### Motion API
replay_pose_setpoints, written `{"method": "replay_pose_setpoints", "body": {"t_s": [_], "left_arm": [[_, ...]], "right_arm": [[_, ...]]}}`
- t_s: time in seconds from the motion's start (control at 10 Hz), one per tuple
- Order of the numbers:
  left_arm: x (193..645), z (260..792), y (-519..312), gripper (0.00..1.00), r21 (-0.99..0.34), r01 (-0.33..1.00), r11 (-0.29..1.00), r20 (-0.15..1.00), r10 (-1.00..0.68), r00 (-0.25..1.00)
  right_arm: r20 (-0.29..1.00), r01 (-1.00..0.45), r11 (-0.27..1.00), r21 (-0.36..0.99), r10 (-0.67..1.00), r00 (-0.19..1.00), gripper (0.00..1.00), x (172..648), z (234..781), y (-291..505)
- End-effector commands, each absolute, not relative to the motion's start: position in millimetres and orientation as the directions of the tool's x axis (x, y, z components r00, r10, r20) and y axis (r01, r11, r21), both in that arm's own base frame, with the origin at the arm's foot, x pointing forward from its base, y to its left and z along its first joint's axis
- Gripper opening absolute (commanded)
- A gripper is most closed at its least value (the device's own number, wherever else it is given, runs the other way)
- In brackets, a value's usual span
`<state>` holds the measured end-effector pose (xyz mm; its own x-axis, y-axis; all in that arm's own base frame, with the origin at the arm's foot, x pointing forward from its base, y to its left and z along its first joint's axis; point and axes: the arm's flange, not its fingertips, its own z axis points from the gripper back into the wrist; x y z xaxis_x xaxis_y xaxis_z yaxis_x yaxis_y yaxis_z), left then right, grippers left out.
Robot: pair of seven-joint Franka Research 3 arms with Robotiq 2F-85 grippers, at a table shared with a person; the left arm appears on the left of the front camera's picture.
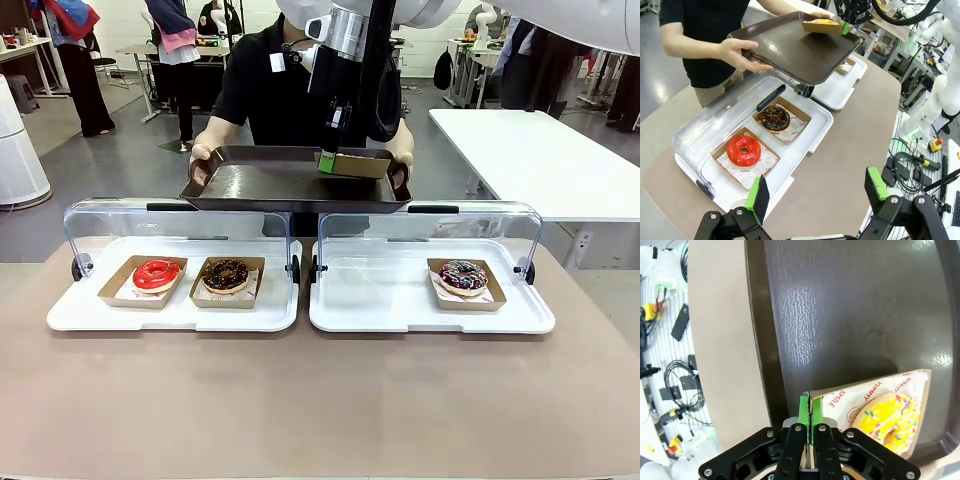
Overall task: Provide the desired donut to the person.
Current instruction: Place the picked Paper togo box onto the Handle tray extended by the person.
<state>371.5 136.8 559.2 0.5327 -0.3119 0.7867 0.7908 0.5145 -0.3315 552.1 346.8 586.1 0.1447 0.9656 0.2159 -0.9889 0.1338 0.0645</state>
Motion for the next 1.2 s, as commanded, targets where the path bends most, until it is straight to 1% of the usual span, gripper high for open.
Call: {"method": "replay_pose_setpoints", "body": {"t_s": [0.0,0.1,0.2,0.3,0.4,0.6,0.7,0.8,1.1], "left_arm": [[370.8,559.7,136.6,1.0,-0.331,0.796,0.506,0.795,-0.305,0.525],[370.8,559.7,136.6,1.0,-0.331,0.796,0.506,0.795,-0.305,0.525],[370.8,559.7,136.6,1.0,-0.331,0.796,0.506,0.795,-0.305,0.525],[370.8,559.7,136.6,1.0,-0.331,0.796,0.506,0.795,-0.305,0.525],[370.8,559.7,136.6,1.0,-0.331,0.796,0.506,0.795,-0.305,0.525],[370.8,559.7,136.6,1.0,-0.331,0.796,0.506,0.795,-0.305,0.525],[370.8,559.7,136.6,1.0,-0.331,0.796,0.506,0.795,-0.305,0.525],[370.8,559.7,136.6,1.0,-0.331,0.796,0.506,0.795,-0.305,0.525],[370.8,559.7,136.6,1.0,-0.331,0.796,0.506,0.795,-0.305,0.525]], "right_arm": [[0.223,-0.988,0.115,0.103,0.965,0.136,0.02,550.6,581.5,340.7],[0.221,-0.986,0.117,0.115,0.965,0.141,0.11,551.7,580.0,339.9],[0.215,-0.985,0.119,0.124,0.966,0.144,0.6,552.5,580.3,339.5],[0.209,-0.985,0.117,0.13,0.967,0.143,0.71,551.6,580.7,338.9],[0.201,-0.984,0.115,0.139,0.969,0.141,1.0,550.1,580.2,338.5],[0.194,-0.982,0.116,0.149,0.97,0.144,1.0,550.9,580.9,338.9],[0.191,-0.981,0.118,0.153,0.971,0.146,0.96,551.0,581.2,338.7],[0.188,-0.981,0.114,0.157,0.972,0.143,1.0,549.8,580.8,338.5],[0.183,-0.982,0.108,0.156,0.974,0.136,1.0,549.8,582.4,339.3]]}}
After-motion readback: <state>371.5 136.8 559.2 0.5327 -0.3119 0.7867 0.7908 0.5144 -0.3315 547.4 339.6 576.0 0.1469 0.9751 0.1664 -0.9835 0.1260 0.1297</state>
